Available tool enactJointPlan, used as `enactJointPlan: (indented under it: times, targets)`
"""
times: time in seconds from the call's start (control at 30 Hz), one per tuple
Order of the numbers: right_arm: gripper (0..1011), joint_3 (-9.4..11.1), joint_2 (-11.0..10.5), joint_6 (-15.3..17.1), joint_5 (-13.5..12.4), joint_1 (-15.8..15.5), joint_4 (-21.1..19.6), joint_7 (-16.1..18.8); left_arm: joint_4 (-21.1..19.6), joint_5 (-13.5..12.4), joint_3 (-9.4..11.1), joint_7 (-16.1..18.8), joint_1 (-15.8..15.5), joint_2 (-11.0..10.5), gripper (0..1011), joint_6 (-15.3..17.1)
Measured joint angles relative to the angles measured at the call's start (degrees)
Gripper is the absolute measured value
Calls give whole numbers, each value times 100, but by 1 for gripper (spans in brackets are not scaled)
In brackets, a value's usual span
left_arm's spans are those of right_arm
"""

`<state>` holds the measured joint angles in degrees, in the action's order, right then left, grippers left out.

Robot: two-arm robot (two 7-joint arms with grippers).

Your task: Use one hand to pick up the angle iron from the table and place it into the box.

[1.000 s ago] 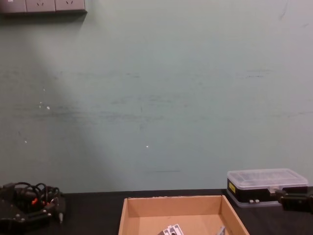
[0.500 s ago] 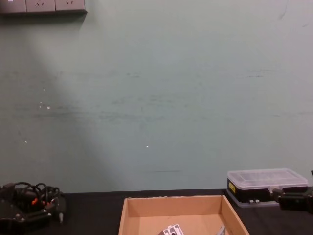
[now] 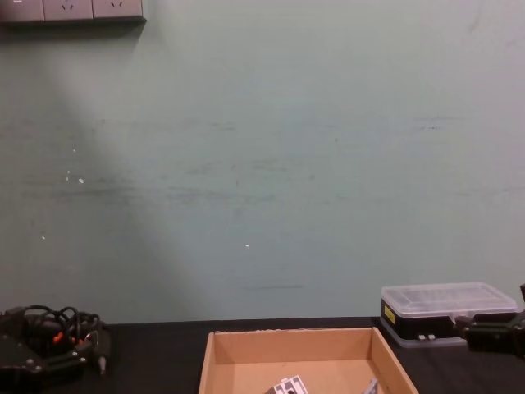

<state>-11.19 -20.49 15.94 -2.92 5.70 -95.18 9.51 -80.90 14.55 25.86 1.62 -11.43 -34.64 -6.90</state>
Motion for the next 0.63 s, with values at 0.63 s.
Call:
enactJointPlan:
  times: [0.63]
  targets:
    - [1002, -1, 0, 0, 0, 3, 0, 5, 0, 0, 0, 0, 0, 0, 1000, 0]
